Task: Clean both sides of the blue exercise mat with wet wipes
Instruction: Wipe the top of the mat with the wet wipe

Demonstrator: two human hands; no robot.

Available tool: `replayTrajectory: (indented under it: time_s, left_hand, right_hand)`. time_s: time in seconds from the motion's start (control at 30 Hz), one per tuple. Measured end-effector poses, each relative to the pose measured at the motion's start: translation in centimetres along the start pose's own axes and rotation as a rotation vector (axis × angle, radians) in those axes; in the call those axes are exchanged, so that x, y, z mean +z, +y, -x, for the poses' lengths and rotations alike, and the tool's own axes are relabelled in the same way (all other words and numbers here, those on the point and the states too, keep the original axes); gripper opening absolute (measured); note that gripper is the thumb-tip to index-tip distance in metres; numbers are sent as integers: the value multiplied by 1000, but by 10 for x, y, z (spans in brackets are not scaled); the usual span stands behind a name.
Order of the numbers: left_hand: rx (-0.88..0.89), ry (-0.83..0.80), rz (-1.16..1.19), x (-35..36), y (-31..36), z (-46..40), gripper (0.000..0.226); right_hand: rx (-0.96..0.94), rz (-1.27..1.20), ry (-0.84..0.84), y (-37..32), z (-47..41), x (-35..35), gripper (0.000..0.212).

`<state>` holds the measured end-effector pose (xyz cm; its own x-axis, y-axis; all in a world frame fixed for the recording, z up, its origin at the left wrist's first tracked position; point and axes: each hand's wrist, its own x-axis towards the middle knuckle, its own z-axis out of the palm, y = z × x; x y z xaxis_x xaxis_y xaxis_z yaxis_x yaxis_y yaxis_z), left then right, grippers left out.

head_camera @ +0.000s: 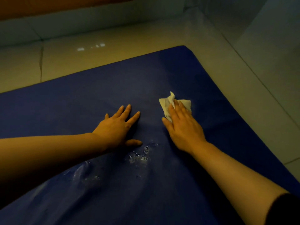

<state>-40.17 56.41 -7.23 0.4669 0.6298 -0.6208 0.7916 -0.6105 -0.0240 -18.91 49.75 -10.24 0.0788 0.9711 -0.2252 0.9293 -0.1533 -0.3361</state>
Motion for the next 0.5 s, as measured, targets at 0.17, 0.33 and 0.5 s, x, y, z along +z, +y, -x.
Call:
replayTrajectory:
  time_s: [0.17, 0.33, 0.5]
  left_hand:
    - [-2, 27, -41, -1, 0, 0, 104]
    - [0, 28, -40, -3, -1, 1, 104]
    - [4, 43, -25, -3, -3, 0, 105]
  right_hand:
    - [42, 26, 45, -26, 21, 24, 74]
    - [-70, 39, -19, -18, -6, 3, 65]
    - [99, 18, 48, -23, -10, 12, 72]
